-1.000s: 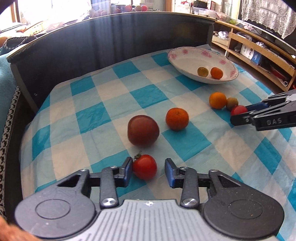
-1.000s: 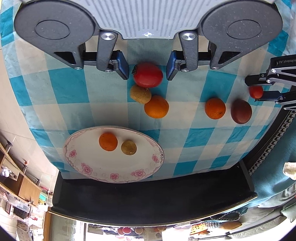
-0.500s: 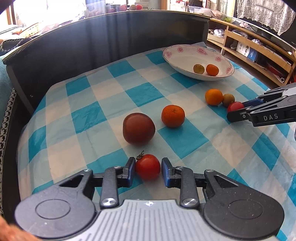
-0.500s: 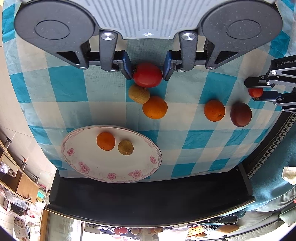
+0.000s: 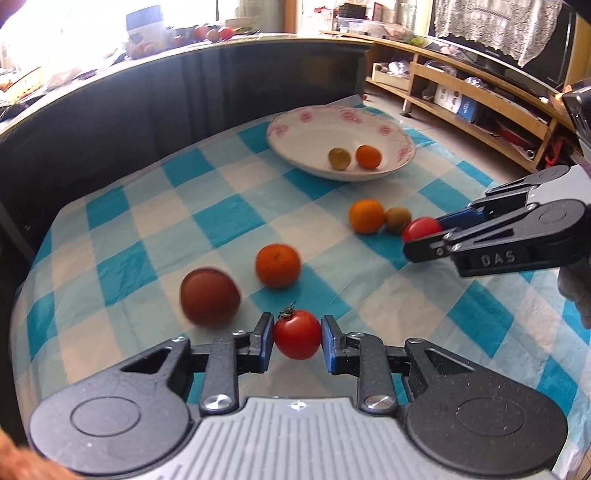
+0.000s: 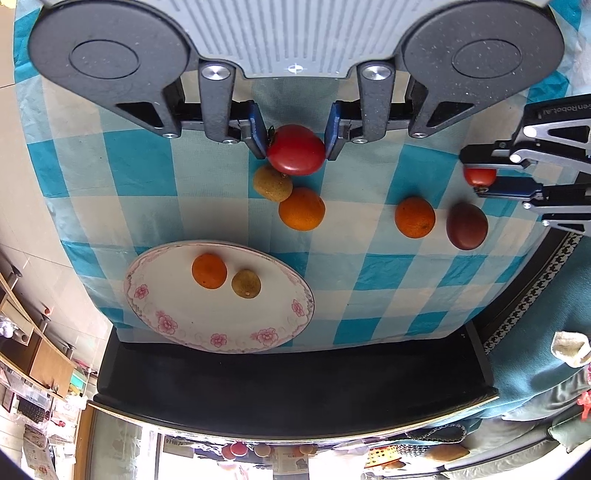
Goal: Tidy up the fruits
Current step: 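Close left tool on its tomato while right tool grasps the large tomato, then carry both tomatoes into the white bowl and open both tools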
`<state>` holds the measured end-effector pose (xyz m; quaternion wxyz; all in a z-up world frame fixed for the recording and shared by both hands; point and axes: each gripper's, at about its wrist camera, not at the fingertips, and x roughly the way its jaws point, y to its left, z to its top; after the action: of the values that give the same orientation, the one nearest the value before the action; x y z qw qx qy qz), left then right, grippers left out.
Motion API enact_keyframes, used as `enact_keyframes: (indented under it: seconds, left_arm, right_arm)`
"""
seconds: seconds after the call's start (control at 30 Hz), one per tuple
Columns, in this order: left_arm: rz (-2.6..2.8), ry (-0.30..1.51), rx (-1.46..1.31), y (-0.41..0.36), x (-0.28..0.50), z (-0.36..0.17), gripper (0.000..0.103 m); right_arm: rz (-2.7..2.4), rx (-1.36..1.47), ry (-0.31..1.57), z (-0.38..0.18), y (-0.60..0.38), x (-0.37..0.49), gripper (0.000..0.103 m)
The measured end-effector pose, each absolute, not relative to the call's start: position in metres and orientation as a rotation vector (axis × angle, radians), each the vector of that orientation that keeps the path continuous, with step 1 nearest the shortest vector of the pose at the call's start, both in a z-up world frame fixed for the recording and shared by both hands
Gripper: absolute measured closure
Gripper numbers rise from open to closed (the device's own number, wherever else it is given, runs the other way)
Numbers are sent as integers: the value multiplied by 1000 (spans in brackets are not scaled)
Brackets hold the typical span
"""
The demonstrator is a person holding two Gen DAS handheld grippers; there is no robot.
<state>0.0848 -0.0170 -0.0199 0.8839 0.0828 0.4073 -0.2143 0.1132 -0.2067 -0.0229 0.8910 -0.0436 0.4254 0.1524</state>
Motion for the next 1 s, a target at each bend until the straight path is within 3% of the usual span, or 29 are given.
enact_keyframes:
  seconds: [0.67, 1.0]
  left_arm:
    - [-505, 896, 245, -40, 89, -39, 63]
    - [-532, 896, 247, -53, 95, -29, 67]
  right_arm:
    - [363, -139, 933, -34, -208, 104, 72]
    - [347, -123, 933, -27, -211, 104, 75]
